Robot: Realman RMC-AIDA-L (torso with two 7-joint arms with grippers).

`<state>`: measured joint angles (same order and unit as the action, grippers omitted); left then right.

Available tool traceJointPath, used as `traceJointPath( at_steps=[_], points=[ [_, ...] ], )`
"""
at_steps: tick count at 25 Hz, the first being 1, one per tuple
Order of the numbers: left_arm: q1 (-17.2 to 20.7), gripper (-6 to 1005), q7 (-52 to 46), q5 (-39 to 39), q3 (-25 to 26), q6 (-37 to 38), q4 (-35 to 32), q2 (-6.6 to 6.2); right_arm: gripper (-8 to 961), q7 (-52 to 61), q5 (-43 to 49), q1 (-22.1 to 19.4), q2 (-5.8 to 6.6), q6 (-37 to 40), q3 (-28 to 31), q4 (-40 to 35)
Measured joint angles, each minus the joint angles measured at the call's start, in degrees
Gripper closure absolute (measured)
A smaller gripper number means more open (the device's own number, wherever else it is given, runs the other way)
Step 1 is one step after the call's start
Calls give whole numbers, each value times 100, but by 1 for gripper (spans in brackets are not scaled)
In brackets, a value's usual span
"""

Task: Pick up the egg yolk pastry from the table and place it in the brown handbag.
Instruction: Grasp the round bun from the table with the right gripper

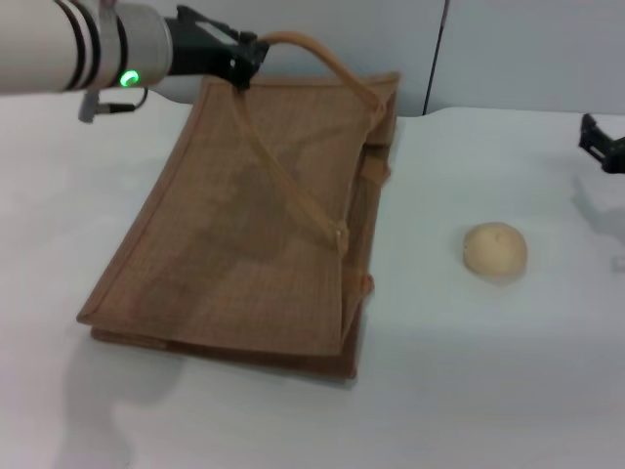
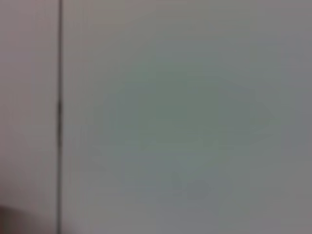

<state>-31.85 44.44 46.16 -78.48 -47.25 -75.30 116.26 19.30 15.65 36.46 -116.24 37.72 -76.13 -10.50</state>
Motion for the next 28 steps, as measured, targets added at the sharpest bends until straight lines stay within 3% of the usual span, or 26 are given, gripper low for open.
traceJointPath(
  at_steps=[16, 19, 22, 28],
  points=[
    [-78, 882, -208, -597, 870, -1672, -1690, -4, 126, 1972, 359, -69, 85, -16, -2163, -708],
    [-157, 882, -242, -716, 894, -1839, -1806, -5, 125, 2845, 1252, -97, 186, -22, -2203, -1029],
    [-269, 882, -290, -819, 904, -1997, -1934, -8, 125, 3948, 2411, -294, 368, -19, -2190, -1606],
    [-332, 882, -292, -840, 1034, -2148, -2180, -17, 123, 6082, 4731, -1170, 736, -5, -2096, -3657]
  ],
)
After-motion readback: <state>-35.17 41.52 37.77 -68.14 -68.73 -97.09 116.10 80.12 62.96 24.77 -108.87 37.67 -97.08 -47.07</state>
